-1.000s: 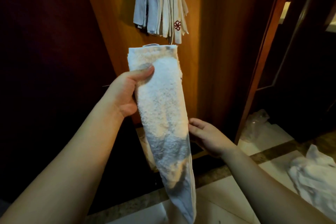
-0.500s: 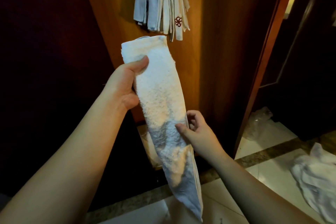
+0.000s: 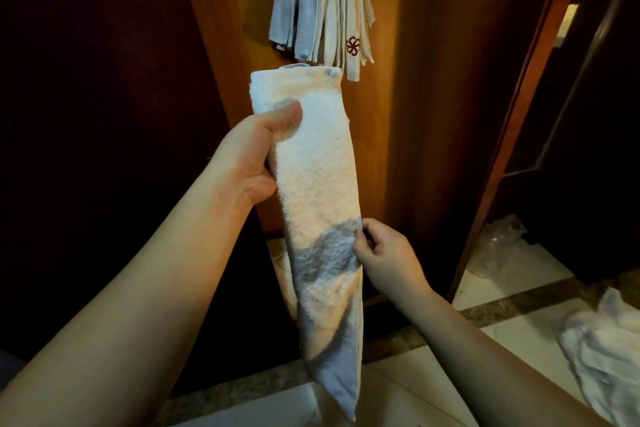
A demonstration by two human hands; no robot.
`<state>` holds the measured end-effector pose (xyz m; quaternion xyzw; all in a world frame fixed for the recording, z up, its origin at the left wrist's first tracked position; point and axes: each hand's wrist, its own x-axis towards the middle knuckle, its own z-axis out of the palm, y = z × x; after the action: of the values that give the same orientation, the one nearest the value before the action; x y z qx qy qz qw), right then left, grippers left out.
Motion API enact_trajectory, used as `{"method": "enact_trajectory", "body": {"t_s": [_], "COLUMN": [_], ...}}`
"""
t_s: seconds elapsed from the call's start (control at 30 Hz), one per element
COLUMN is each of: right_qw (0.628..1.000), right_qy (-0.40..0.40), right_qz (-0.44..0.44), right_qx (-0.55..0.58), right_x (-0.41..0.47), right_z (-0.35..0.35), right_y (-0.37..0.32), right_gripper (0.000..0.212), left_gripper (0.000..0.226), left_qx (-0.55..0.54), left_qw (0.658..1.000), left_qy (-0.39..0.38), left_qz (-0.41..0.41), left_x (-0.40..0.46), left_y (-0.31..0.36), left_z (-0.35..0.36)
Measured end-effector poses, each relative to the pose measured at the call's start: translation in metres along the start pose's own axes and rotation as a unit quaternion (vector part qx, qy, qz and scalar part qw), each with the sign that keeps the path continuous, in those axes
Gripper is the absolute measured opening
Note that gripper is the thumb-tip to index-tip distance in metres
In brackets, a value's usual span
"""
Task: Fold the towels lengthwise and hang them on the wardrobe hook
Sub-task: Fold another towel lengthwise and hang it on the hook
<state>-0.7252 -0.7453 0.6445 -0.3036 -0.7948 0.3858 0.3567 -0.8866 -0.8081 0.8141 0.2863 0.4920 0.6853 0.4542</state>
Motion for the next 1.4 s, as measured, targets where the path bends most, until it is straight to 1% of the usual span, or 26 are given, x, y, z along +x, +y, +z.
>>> {"method": "enact_trajectory", "body": {"t_s": [0.1,0.17,0.3,0.33,0.37,0.4,0.43,0.47,0.5,0.53,0.57,0.63,0.67,0.7,0.77,0.8,0.83,0.87,0.93,0.97,1.03,1.07,1.13,1.2,1.3,1.4], "right_qw": [1.000,0.997,0.986,0.983,0.982,0.982,0.976,0.959,0.934,0.911,0.895,0.893,0.898,0.903,0.912,0.915,0.915,0.913,0.891,0.874,0.826,0.803,0.783,0.789,0.820,0.829], "right_qy": [0.012,0.032,0.077,0.068,0.038,-0.016,-0.087,-0.157,-0.223,-0.279,-0.322,-0.366,-0.366,-0.360,-0.338,-0.327,-0.317,-0.308,-0.312,-0.328,-0.377,-0.396,-0.418,-0.433,-0.427,-0.413], "right_qz": [0.007,0.021,0.037,0.054,0.072,0.092,0.116,0.149,0.184,0.208,0.215,0.196,0.186,0.181,0.182,0.184,0.190,0.198,0.218,0.225,0.240,0.250,0.267,0.261,0.244,0.242], "right_qx": [0.017,0.065,0.141,0.160,0.170,0.165,0.165,0.183,0.208,0.223,0.221,0.175,0.156,0.149,0.146,0.148,0.159,0.182,0.246,0.279,0.344,0.367,0.376,0.349,0.291,0.290], "right_x": [-0.002,-0.004,-0.001,0.003,0.008,0.014,0.018,0.021,0.023,0.025,0.025,0.023,0.021,0.019,0.015,0.012,0.009,0.006,-0.001,-0.004,-0.011,-0.013,-0.015,-0.017,-0.015,-0.014], "right_z": [0.003,0.006,0.008,0.005,0.002,-0.003,-0.008,-0.012,-0.017,-0.021,-0.024,-0.028,-0.031,-0.032,-0.031,-0.029,-0.027,-0.025,-0.023,-0.023,-0.024,-0.025,-0.027,-0.030,-0.035,-0.042], "right_y": [-0.002,-0.008,-0.016,-0.015,-0.012,-0.008,-0.003,0.002,0.005,0.008,0.010,0.007,0.005,0.004,0.004,0.006,0.009,0.010,0.012,0.013,0.012,0.012,0.013,0.008,0.002,-0.007], "right_gripper": [0.021,0.015,0.006,0.011,0.027,0.047,0.069,0.084,0.090,0.087,0.075,0.041,0.038,0.047,0.080,0.092,0.099,0.101,0.092,0.084,0.069,0.067,0.068,0.069,0.074,0.075], "left_gripper": [0.015,0.014,0.019,0.020,0.021,0.021,0.021,0.022,0.022,0.021,0.018,0.019,0.021,0.022,0.020,0.019,0.017,0.015,0.014,0.014,0.012,0.013,0.014,0.015,0.023,0.024], "left_qx": [0.009,0.014,0.001,-0.003,-0.007,-0.009,-0.011,-0.011,-0.010,-0.007,-0.002,0.009,0.015,0.019,0.020,0.020,0.021,0.022,0.021,0.022,0.021,0.021,0.023,0.032,0.057,0.072], "left_qw": [1.000,1.000,0.999,0.999,0.998,0.998,0.997,0.997,0.996,0.996,0.995,0.994,0.993,0.993,0.993,0.993,0.993,0.993,0.992,0.992,0.992,0.991,0.991,0.989,0.984,0.980], "left_qy": [0.013,0.020,0.042,0.049,0.055,0.063,0.070,0.076,0.079,0.081,0.082,0.084,0.085,0.085,0.080,0.079,0.078,0.078,0.077,0.079,0.082,0.086,0.092,0.100,0.106,0.120], "left_qz": [0.004,0.005,-0.002,-0.006,-0.011,-0.017,-0.024,-0.031,-0.039,-0.048,-0.057,-0.071,-0.076,-0.079,-0.082,-0.085,-0.087,-0.089,-0.095,-0.098,-0.098,-0.097,-0.097,-0.103,-0.128,-0.142], "left_x": [0.000,0.001,0.008,0.010,0.013,0.017,0.020,0.022,0.025,0.028,0.030,0.035,0.038,0.040,0.044,0.046,0.047,0.048,0.050,0.051,0.054,0.056,0.062,0.072,0.085,0.091], "left_y": [0.003,0.006,0.013,0.015,0.016,0.017,0.017,0.017,0.017,0.017,0.016,0.016,0.016,0.016,0.016,0.016,0.016,0.015,0.013,0.013,0.012,0.011,0.009,0.006,-0.003,-0.017], "left_z": [-0.002,-0.003,-0.007,-0.008,-0.009,-0.011,-0.012,-0.013,-0.014,-0.014,-0.015,-0.018,-0.019,-0.021,-0.024,-0.025,-0.026,-0.026,-0.026,-0.026,-0.026,-0.026,-0.027,-0.031,-0.037,-0.038]}}
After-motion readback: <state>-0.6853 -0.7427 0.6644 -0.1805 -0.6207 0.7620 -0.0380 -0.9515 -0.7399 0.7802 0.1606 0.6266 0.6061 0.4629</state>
